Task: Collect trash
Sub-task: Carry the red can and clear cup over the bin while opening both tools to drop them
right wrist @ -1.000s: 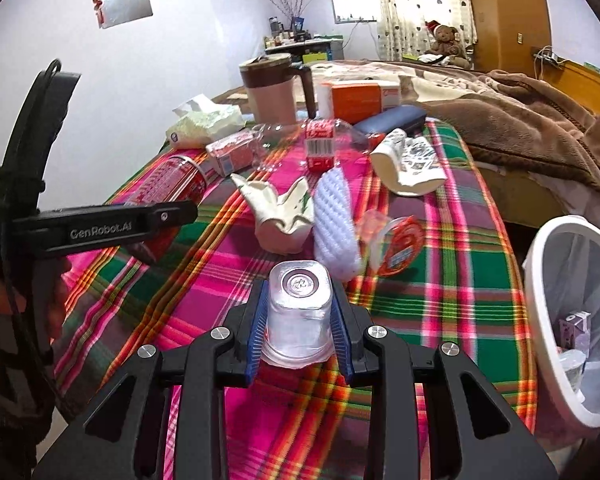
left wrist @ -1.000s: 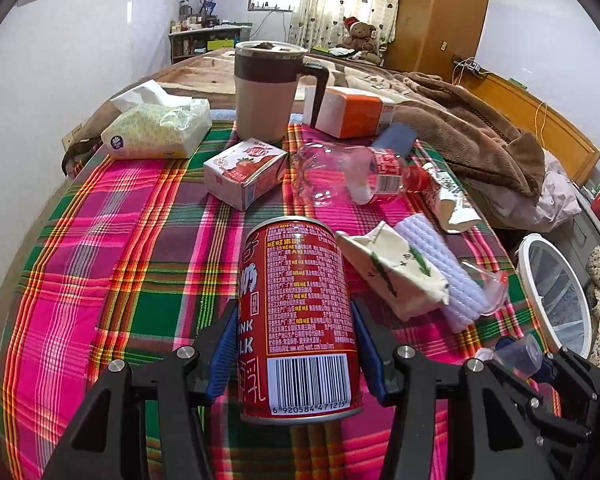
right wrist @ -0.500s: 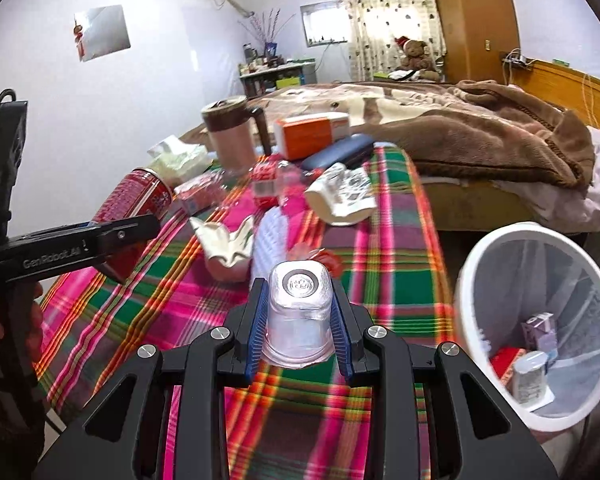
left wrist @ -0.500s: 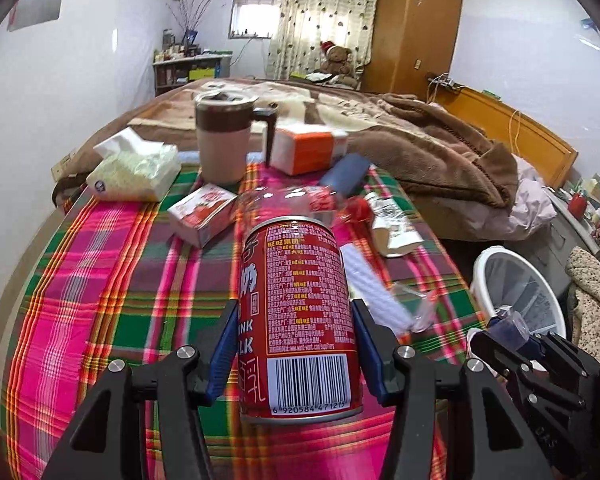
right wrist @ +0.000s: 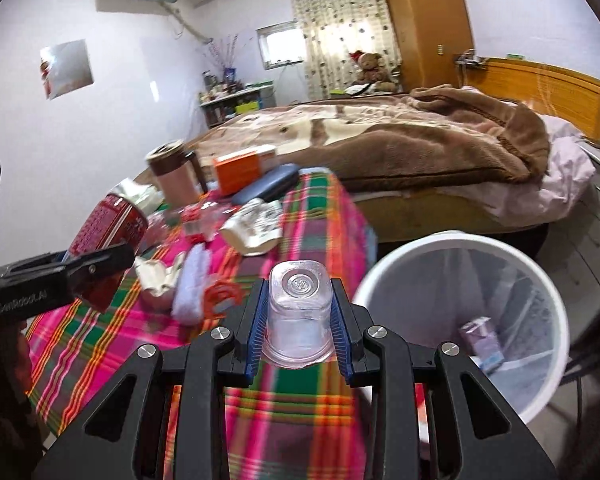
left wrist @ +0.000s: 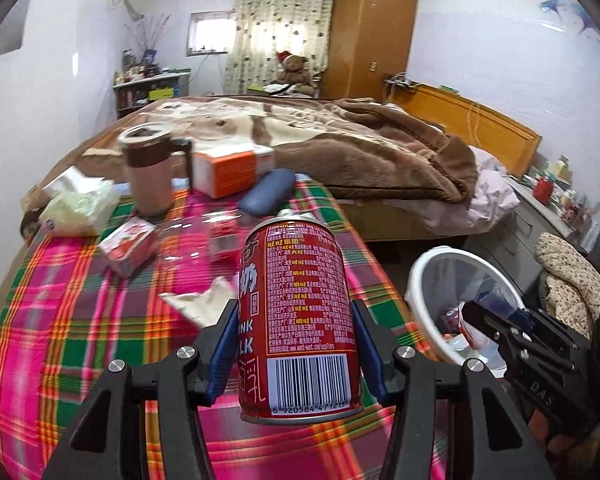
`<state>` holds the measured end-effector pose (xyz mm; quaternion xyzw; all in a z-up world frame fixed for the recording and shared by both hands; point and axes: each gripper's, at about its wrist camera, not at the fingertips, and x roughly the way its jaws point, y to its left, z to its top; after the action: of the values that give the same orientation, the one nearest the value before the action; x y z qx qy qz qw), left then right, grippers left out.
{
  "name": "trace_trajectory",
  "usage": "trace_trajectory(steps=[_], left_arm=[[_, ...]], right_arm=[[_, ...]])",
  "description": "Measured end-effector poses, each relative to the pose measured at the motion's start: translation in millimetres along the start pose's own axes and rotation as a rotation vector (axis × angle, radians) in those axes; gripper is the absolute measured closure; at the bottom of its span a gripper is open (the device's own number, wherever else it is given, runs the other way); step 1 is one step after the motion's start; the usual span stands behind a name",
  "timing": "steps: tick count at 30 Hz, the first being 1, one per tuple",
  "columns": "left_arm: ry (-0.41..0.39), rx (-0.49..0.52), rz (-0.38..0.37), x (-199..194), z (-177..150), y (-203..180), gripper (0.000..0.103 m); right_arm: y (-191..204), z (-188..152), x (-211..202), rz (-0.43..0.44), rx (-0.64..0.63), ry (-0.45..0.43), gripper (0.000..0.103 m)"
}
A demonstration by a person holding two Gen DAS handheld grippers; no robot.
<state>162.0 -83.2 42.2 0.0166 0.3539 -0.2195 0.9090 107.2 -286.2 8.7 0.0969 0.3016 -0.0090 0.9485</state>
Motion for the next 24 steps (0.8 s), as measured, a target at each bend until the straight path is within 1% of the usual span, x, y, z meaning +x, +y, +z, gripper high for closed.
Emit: trace_trajectory(steps=[9, 16, 21, 24], left_arm=[[0.017, 0.060, -0.090, 20.9, 6.9, -58.1, 0.049], [0.061, 0.102, -0.173, 43.8, 6.7, -101.8, 0.049], [0.100, 0.131, -0.222, 65.2, 2.2, -131.5, 0.049], [0.117, 0.151, -0.246, 72.4, -1.4, -144.5, 0.049]], right_arm=[[-48.3, 7.6, -8.3, -0.080, 0.061, -0.022, 0.072], [-82.0, 7.0, -6.1, -0.161, 0.090, 0.000, 0.072], [-104.7, 5.4, -4.9, -0.190, 0.135, 0.014, 0.072], [-111.5, 2.4, -3.9, -0.199, 0.137, 0.031, 0.072]])
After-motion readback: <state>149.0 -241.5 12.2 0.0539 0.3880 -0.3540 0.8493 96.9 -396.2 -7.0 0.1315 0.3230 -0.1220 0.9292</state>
